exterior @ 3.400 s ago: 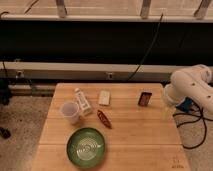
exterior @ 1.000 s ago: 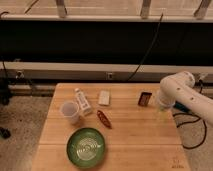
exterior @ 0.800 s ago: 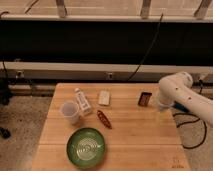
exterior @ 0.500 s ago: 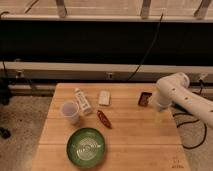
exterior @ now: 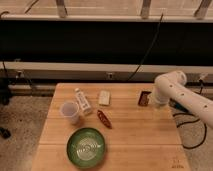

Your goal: Knock the eraser over

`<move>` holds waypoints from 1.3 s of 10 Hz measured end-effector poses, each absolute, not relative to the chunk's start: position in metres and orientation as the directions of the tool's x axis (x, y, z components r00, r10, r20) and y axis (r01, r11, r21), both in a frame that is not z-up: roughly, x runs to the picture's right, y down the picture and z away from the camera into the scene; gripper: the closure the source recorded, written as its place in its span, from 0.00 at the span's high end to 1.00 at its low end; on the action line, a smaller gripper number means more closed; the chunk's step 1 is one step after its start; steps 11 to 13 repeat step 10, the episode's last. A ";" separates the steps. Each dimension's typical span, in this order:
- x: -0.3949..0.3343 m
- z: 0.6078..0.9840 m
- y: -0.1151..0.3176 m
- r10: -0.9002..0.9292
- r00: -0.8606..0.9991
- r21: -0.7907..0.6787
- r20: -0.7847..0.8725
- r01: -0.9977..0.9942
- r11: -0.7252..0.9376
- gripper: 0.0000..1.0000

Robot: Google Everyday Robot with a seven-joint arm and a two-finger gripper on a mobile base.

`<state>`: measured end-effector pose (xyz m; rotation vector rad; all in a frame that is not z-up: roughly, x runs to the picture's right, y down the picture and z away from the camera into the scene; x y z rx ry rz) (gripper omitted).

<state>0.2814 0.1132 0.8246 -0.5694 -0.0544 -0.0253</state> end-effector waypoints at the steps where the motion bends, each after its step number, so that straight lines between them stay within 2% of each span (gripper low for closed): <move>1: 0.280 0.826 0.109 -0.012 0.998 -0.535 0.063 0.044 0.844 0.80; 8: 0.272 0.852 0.073 -0.002 0.990 -0.518 0.142 0.076 0.852 0.80; 10: 0.273 0.849 0.079 -0.011 0.991 -0.516 0.130 0.077 0.853 0.74; 13: 0.273 0.849 0.079 -0.011 0.991 -0.516 0.130 0.077 0.853 0.74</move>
